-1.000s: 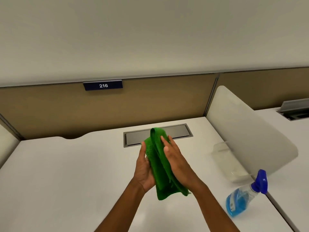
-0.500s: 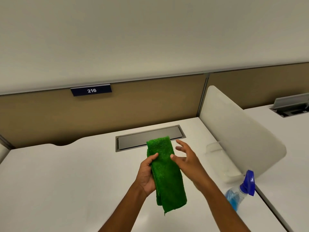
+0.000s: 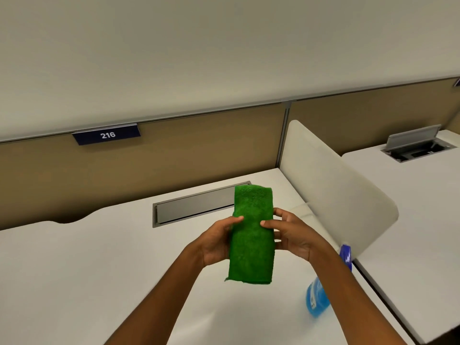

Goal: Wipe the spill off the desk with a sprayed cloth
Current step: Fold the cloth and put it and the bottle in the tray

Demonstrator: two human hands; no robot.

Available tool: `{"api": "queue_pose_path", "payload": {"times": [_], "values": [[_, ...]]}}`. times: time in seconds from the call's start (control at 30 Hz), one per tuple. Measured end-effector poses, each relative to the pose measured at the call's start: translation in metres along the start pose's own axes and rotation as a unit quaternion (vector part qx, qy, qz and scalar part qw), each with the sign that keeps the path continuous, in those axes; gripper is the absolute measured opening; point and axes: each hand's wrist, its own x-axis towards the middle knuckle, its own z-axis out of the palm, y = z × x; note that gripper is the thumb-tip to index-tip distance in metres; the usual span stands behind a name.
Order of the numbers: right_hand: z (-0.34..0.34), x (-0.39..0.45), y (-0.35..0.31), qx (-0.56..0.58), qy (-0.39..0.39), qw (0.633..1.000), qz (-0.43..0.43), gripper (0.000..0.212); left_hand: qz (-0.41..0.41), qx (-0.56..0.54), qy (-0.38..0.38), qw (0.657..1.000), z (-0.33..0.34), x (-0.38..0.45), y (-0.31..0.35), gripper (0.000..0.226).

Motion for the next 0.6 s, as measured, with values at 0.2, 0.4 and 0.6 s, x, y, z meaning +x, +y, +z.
{"api": "queue_pose_path", "payload": {"times": [0.2, 0.4, 0.6], "values": [[-0.032, -0.010, -0.008, -0.005, -0.040, 0.999, -0.021, 0.044, 0.034, 0.042, -0.022, 0.998, 0.009, 0.026, 0.005, 0.050], [-0.049, -0.026, -0.022, -0.100, -0.029, 0.987, -0.120, 0.053, 0.061, -0.027, -0.050, 0.996, 0.033, 0.038, 0.013, 0.045], [-0.069, -0.039, -0.028, -0.164, -0.068, 0.968, -0.179, 0.032, 0.087, 0.020, -0.058, 0.994, 0.056, 0.045, 0.022, 0.014]]}}
